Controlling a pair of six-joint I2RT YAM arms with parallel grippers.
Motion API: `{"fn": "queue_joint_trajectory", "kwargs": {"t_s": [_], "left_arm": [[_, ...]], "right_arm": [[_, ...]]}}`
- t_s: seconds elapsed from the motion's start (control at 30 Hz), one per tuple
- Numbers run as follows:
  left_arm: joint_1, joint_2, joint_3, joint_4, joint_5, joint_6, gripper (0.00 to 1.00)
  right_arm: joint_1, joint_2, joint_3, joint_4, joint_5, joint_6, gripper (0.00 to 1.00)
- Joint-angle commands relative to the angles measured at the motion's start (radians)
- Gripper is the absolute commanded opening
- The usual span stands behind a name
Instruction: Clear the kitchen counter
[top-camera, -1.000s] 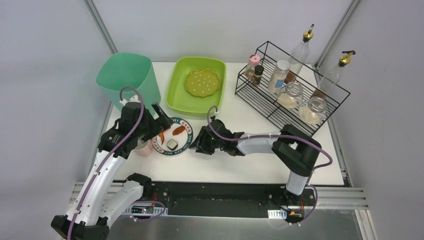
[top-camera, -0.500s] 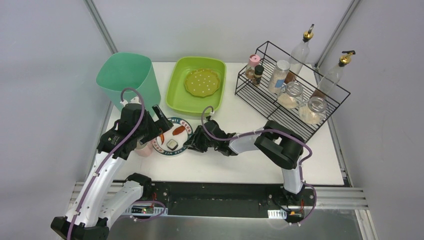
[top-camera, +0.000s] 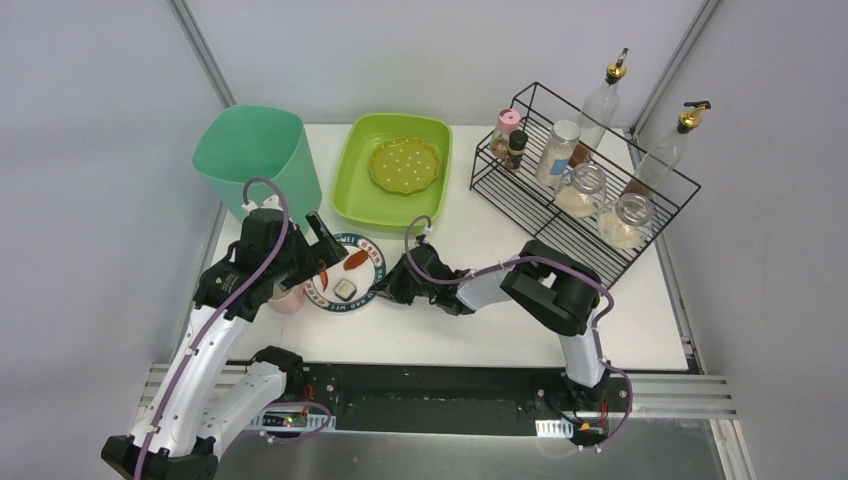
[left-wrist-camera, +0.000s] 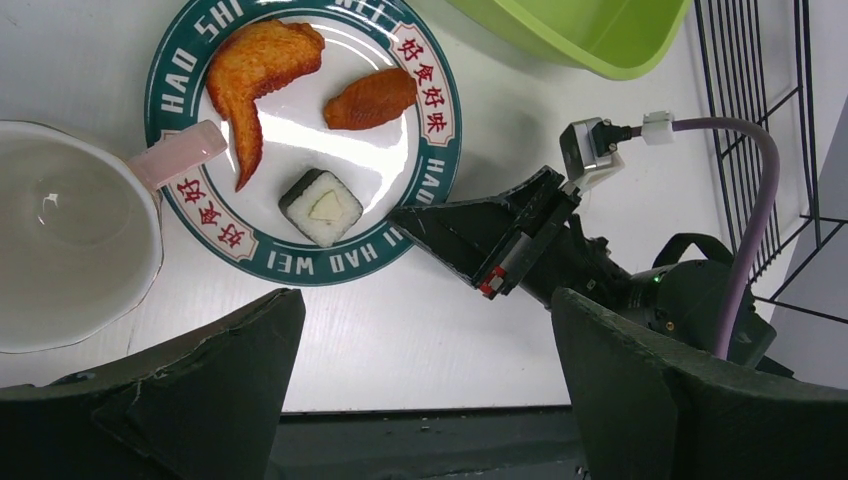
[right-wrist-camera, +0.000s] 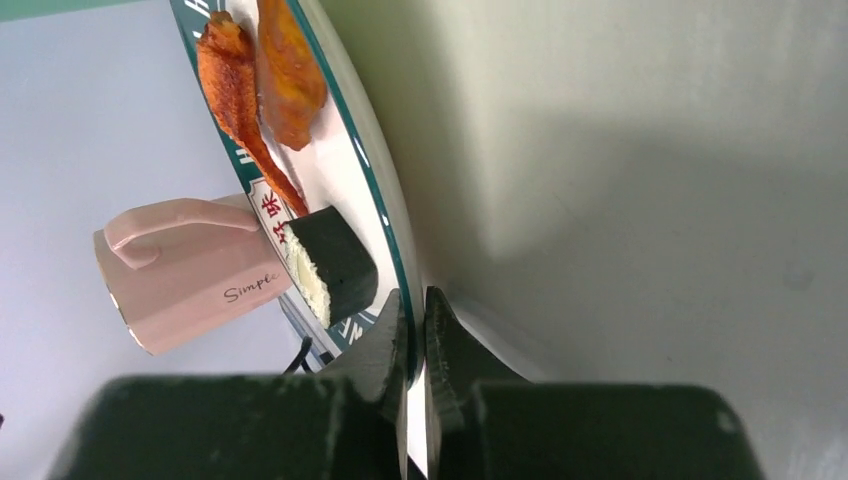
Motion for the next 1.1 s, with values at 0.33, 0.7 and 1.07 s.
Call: {"fn": "queue_joint_trajectory", "kwargs": {"t_s": [0.33, 0.7, 1.07], "left_arm": [[-0.002, -0.001, 0.014, -0.017, 0.075, 0.005, 0.99], [-0.002, -0.007, 0.032, -0.015, 0.202, -0.008, 0.99], [-0.002, -0.091, 0.016, -0.015, 0.308, -0.067, 0.99]], "right_arm": [[0.001, -0.232, -0.22, 0.056, 0.019, 0.02, 0.0], [-0.003, -0.52, -0.39, 0.043, -0.029, 0.033, 0.0], [-0.005, -0.913, -0.446, -0.208, 0.028, -0.022, 0.0]]}}
